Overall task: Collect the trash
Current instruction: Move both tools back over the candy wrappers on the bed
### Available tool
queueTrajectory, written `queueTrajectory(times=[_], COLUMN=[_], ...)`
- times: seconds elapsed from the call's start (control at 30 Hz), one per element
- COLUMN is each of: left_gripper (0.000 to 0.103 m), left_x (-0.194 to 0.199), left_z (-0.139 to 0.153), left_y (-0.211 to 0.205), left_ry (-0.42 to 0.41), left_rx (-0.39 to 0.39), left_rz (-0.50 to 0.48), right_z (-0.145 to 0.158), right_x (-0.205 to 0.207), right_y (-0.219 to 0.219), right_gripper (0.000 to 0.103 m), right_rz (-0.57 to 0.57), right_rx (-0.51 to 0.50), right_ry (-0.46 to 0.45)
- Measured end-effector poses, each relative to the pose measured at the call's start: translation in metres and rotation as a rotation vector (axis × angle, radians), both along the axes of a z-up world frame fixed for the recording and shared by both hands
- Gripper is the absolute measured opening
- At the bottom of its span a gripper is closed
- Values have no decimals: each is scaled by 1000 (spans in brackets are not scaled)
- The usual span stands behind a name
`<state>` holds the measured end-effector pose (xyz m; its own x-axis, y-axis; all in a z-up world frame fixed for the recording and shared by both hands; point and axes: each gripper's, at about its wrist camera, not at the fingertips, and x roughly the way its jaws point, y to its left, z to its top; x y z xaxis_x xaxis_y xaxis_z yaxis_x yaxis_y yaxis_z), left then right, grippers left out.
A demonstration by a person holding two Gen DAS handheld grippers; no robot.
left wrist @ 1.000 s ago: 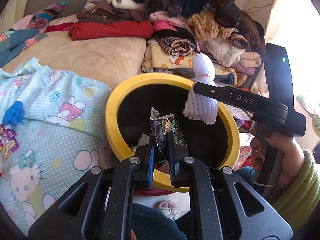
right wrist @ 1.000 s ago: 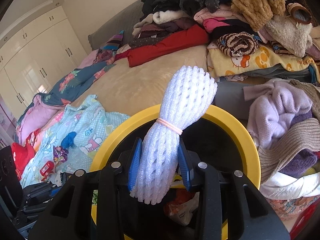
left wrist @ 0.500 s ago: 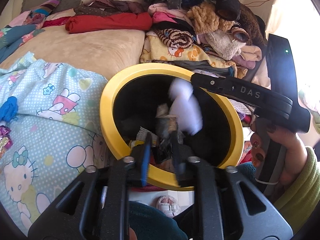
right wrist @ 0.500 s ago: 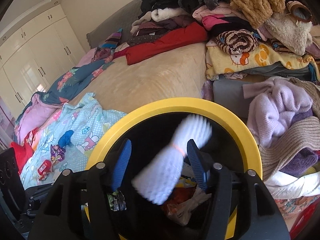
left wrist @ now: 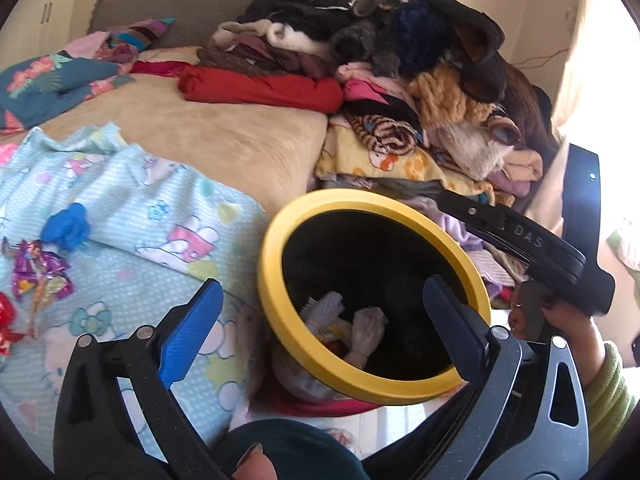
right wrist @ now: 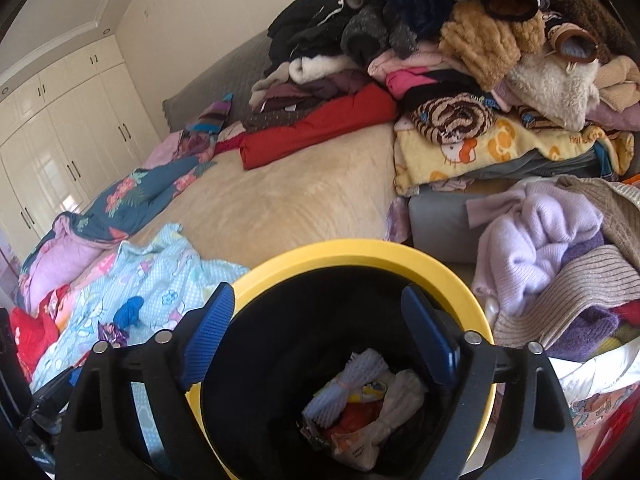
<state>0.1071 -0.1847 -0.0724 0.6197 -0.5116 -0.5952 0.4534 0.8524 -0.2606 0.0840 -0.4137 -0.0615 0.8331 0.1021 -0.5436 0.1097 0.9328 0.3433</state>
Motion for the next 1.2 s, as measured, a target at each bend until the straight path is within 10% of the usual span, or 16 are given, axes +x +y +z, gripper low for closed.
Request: queueTrajectory(times=[1.2], left_gripper=[92], left_x=[-2], left_z=[41], left_y=[88], left_ry=[-100], left_rx=[-83], left_rz=[185], right_z=[41], right_x=[-8], right_y=[71], right_gripper=[90], right_rz=[61], right_rx=[-73], right_ry=[-88])
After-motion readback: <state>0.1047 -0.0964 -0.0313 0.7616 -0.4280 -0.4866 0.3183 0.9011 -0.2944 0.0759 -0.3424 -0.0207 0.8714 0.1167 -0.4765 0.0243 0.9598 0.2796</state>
